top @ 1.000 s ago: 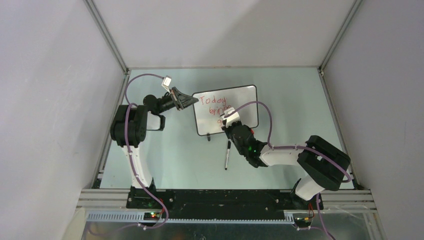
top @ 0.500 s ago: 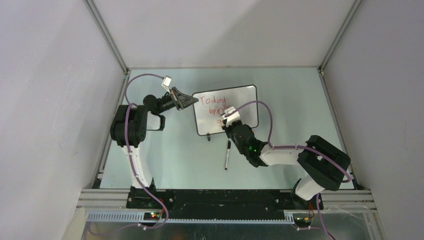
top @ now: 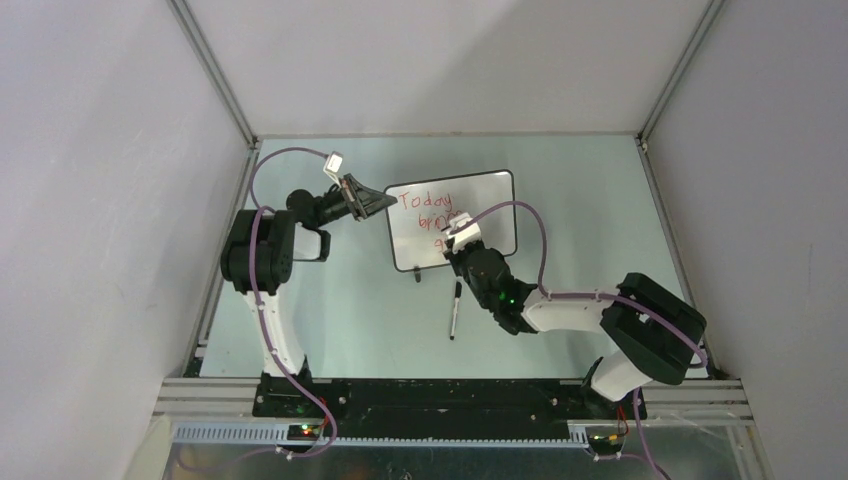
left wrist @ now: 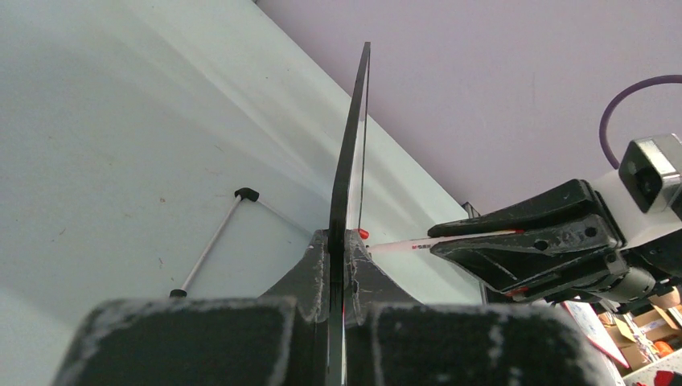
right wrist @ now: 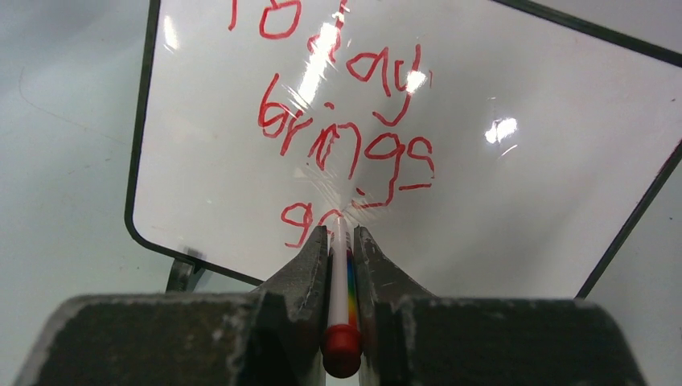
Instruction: Write a sentence on the whiteboard
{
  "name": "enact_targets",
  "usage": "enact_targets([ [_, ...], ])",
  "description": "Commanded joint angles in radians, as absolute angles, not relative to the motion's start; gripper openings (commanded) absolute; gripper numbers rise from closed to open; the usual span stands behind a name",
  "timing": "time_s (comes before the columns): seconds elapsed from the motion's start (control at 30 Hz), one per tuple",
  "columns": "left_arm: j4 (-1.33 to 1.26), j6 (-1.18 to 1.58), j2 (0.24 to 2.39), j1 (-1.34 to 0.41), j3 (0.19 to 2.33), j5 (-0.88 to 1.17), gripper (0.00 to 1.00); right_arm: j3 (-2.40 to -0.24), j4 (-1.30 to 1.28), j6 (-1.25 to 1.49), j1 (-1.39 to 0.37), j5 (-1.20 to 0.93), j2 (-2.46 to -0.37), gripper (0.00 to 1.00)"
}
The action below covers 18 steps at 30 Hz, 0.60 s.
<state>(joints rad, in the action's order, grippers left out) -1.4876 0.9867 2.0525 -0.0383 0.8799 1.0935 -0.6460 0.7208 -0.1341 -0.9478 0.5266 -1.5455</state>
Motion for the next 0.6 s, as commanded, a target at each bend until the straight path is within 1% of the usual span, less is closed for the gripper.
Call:
enact_targets([
  [0.0,-1.536,0.962,2.039,-0.030,0.885,1.094,0.00,-0.640,0.764,-0.140,-0.964,0.557,-1.462,0.00],
  [0.2,-1.535,0.962,2.039,-0.031,0.884,1.094,0.00,-0.599,0.761,-0.117,-0.950,0.561,-1.414,0.00],
  [0.57,-1.534,0.963,2.039,-0.031,0.885,1.094,0.00,-0.598,0.759,-0.092,-0.907,0.554,-1.442,0.00],
])
